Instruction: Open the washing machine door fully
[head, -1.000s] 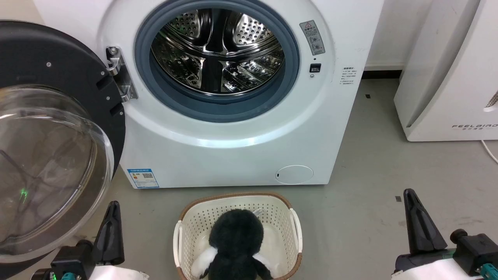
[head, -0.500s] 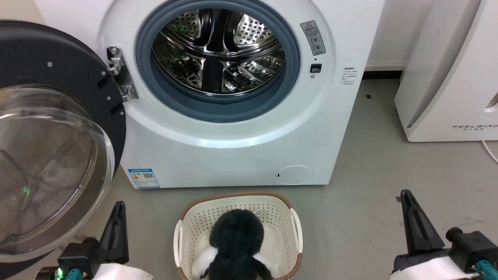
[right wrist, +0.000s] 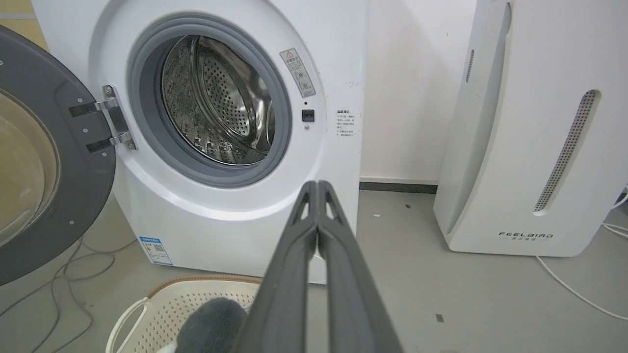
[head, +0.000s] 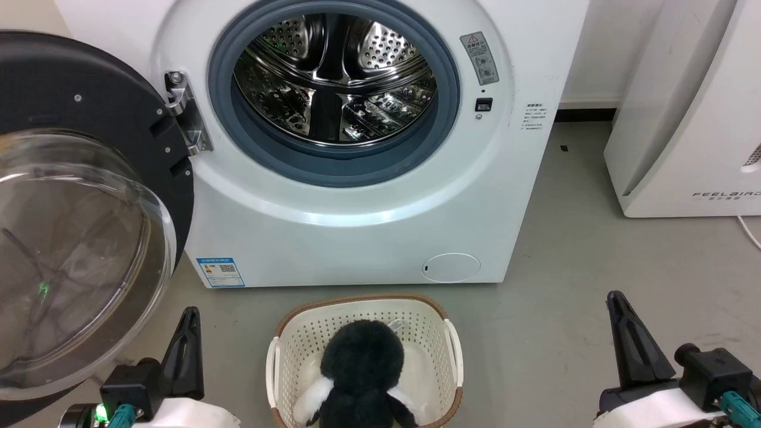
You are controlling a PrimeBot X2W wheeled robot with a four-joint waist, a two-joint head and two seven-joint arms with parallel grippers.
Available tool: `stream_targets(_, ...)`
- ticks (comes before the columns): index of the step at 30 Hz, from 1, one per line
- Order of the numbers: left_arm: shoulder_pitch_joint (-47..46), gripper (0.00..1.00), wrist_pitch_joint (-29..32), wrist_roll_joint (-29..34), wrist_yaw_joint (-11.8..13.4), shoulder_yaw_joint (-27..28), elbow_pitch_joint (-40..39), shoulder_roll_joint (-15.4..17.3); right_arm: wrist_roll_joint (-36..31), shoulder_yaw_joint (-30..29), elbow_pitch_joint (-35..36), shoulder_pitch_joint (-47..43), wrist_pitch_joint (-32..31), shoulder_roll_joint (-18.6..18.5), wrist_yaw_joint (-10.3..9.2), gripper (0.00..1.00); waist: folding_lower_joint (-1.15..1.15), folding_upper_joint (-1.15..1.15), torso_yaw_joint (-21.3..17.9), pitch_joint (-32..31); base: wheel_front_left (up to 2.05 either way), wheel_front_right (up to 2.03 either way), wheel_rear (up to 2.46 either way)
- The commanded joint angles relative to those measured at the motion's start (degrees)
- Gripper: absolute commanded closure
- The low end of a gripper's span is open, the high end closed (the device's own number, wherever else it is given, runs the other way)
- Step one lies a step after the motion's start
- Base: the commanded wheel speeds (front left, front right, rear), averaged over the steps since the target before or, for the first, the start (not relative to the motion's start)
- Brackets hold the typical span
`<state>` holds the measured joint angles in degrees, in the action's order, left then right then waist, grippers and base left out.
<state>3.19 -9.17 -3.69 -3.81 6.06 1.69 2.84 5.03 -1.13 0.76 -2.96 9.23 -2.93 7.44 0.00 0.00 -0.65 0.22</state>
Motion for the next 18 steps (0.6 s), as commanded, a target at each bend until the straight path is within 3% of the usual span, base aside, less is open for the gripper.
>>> stream_targets(1,-1.0,1.0,0.2,0.2,0.3,-0.3,-0.3,0.0,-0.3,0.1,-0.1,0.8,-0.2,0.0,0.02,1.0,0.0,0.0,0.0,0.0,0.0,0.0,0.0)
stream_targets(18,-1.5,1.0,2.1,1.0,1.1,-1.5,-0.6,0.0,-1.4,0.3,-0.2,1.3,-2.2,0.0,0.02,1.0,0.0,0.0,0.1,0.0,0.0,0.0,0.0)
